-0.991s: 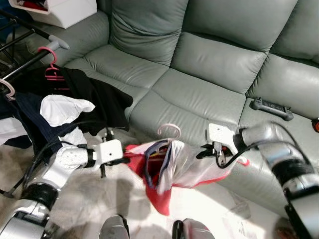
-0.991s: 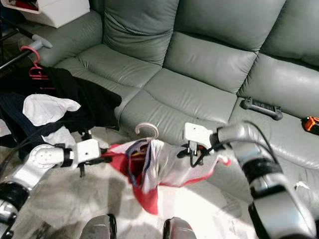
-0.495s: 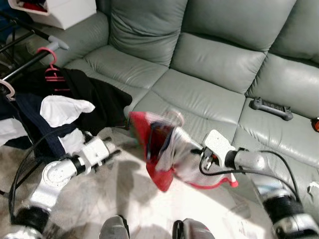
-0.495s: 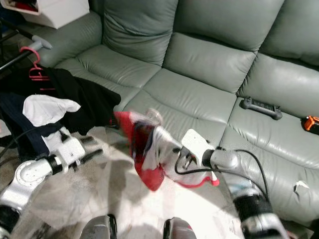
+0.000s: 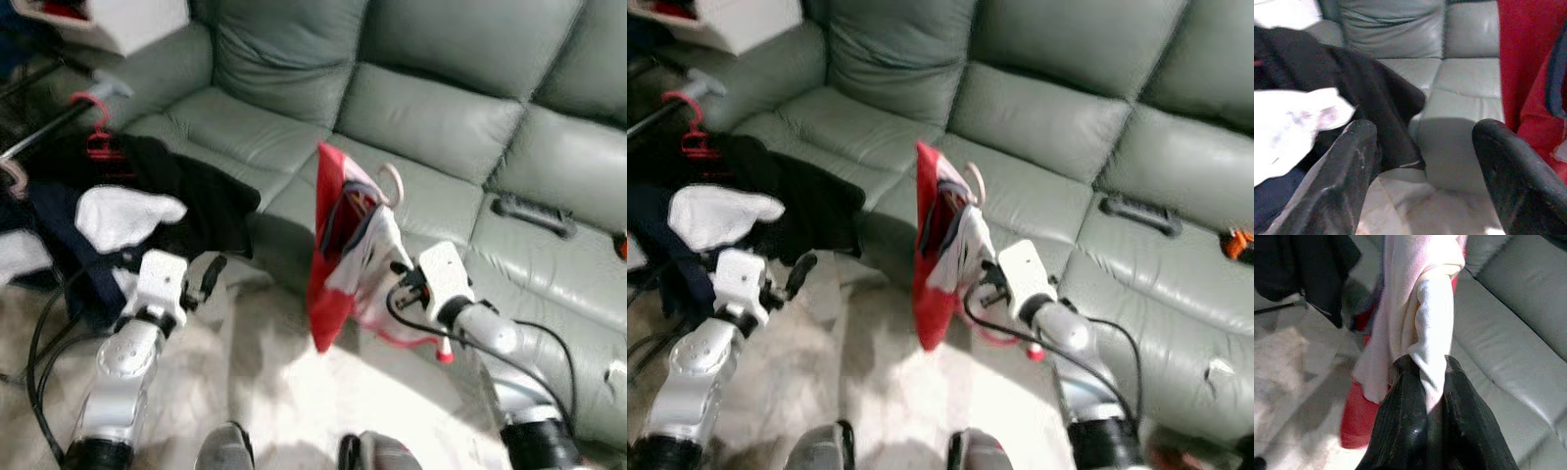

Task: Hang hanger

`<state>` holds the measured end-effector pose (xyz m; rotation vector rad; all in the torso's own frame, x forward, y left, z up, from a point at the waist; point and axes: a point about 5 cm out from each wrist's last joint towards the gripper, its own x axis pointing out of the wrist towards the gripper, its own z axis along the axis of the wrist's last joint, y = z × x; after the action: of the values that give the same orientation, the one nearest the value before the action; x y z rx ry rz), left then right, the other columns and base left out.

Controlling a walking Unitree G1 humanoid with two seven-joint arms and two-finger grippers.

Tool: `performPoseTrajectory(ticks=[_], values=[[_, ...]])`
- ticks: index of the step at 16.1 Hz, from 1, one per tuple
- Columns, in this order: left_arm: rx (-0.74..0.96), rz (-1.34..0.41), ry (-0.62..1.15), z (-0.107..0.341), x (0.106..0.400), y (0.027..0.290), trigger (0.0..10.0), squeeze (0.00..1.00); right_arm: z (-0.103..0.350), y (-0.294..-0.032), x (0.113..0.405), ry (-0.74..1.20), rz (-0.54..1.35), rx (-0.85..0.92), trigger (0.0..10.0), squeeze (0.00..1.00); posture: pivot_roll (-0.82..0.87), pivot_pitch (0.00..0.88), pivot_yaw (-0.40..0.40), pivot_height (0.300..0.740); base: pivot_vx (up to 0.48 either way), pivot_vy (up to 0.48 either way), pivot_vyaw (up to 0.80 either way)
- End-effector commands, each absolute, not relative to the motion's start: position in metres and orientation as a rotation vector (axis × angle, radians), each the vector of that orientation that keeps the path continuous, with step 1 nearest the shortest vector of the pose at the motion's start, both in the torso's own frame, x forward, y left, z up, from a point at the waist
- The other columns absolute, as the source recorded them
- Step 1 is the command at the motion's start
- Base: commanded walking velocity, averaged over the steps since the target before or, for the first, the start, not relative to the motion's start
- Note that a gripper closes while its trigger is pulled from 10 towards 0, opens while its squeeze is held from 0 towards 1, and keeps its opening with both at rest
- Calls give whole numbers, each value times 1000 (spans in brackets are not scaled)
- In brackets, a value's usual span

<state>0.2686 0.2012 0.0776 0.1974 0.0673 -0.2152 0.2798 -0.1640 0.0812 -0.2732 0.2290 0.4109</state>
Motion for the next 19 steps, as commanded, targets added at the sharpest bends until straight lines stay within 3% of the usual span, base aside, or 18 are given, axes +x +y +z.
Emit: performPoseTrajectory(ticks=[1, 2, 3, 10, 19], values=[[192, -200, 89, 78, 267, 201, 10000, 1000, 95, -154, 281, 164, 437, -285, 10000, 0, -38, 94, -18, 740, 0, 0, 800], [191, -208, 85, 80, 269, 199, 10000, 463, 97, -149, 281, 151, 453, -276, 10000, 0, -38, 91, -17, 740, 0, 0, 800], [189, -204, 85, 81, 270, 198, 10000, 0, 97, -148, 281, 150, 458, -280, 10000, 0, -38, 89, -17, 740, 0, 0, 800], [90, -111, 60, 90, 272, 199, 10000, 0, 94, -118, 275, 137, 552, -250, 10000, 0, -30, 78, -29, 740, 0, 0, 800], [52, -103, 65, 92, 273, 196, 10000, 0, 111, -120, 278, 8, 470, -288, 10000, 0, -39, 83, -25, 740, 0, 0, 800]])
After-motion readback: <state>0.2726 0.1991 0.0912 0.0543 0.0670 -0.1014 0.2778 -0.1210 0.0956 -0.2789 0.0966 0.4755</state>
